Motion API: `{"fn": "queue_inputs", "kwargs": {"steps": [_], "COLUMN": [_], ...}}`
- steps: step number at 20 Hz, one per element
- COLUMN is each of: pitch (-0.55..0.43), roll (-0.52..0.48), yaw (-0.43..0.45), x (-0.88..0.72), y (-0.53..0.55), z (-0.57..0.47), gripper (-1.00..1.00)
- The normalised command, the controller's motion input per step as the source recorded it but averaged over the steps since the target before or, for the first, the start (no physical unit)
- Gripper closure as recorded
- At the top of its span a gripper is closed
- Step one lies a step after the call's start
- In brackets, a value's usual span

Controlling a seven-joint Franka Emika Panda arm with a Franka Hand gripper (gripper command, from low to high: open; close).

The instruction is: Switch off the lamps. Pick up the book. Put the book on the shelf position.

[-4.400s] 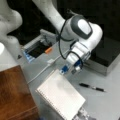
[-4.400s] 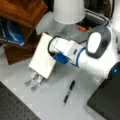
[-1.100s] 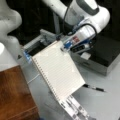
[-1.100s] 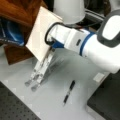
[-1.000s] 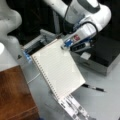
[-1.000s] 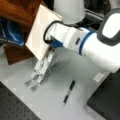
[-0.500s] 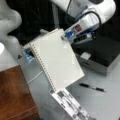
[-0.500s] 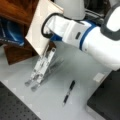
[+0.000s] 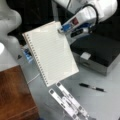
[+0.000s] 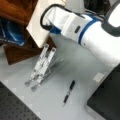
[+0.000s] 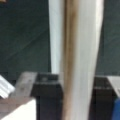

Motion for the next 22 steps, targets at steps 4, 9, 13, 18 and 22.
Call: {"fn": "queue_inputs", "kwargs": {"steps": [4,9,13,18,22], "pitch": [0.073,0.069,0.074,0.073,0.066], "roll": [-0.186,-0.154,-0.127,-0.098,-0.061], "yaw": [-0.271,-0.184,-0.107,-0.052,0.025], "x": [0.12,0.04,0.0,-0.1,-0.2], "y": [-0.21,-0.27,-0.16,-0.31,-0.37], "z": [0.25,0.25,0.22,0.19,0.16], "gripper": [1.0,1.0,1.0,1.0,1.0]}}
